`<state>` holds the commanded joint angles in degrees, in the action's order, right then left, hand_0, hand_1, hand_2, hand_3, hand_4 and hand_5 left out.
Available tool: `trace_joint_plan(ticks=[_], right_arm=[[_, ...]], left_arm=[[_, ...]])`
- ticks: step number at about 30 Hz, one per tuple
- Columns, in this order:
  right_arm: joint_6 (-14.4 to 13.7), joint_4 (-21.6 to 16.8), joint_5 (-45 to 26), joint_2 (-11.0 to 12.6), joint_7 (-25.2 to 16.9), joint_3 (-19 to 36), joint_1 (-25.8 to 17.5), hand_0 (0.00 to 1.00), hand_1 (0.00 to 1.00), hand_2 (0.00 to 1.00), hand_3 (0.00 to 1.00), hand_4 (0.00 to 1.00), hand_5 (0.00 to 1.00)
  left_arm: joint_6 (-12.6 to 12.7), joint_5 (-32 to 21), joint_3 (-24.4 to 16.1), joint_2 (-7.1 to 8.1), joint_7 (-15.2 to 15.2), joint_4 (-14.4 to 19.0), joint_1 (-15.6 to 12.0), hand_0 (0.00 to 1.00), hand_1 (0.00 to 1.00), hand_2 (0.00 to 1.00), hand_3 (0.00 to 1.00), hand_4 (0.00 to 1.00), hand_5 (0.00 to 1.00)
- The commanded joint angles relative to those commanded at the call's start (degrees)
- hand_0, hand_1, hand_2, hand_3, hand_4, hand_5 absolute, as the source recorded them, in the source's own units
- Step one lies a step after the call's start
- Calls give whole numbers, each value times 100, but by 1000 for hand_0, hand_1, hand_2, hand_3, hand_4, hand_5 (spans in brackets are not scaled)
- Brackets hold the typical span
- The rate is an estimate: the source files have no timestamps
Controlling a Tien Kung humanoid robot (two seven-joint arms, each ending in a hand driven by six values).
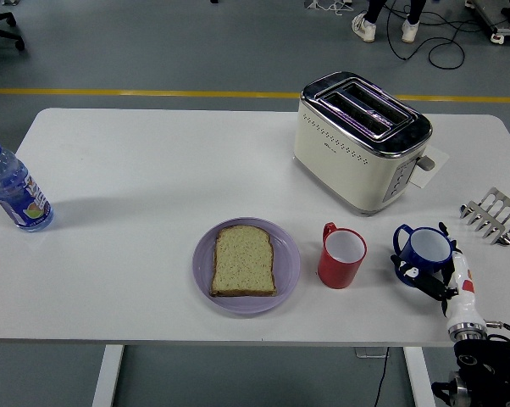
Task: Pick up the cup,pour liquid into bread,place the cup on the desk
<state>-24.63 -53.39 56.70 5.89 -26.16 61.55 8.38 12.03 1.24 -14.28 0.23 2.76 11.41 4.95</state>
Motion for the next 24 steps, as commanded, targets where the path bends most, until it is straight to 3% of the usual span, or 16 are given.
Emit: trace_joint_plan(ticks=[16,22,23,24], right_arm=[[-102,255,-411,-52,-438,-245,205,862,778,878,959,994,55],[-117,338,-542,-69,-518,-254,258,827,749,852,942,992,60],[-108,373,-585,-76,-537,-261,272,761,696,791,910,974,42],[-105,383,-597,-78,-542,-263,276,761,696,791,910,974,42]], left_arm=[[0,-8,14,-13,4,2,-7,634,646,653,506,240,856],[0,-7,-21,-14,6,3,7,634,646,653,506,240,856],[1,-4,-25,-14,6,4,10,634,646,653,506,240,855],[1,-3,-26,-14,6,4,11,634,646,653,506,240,855]])
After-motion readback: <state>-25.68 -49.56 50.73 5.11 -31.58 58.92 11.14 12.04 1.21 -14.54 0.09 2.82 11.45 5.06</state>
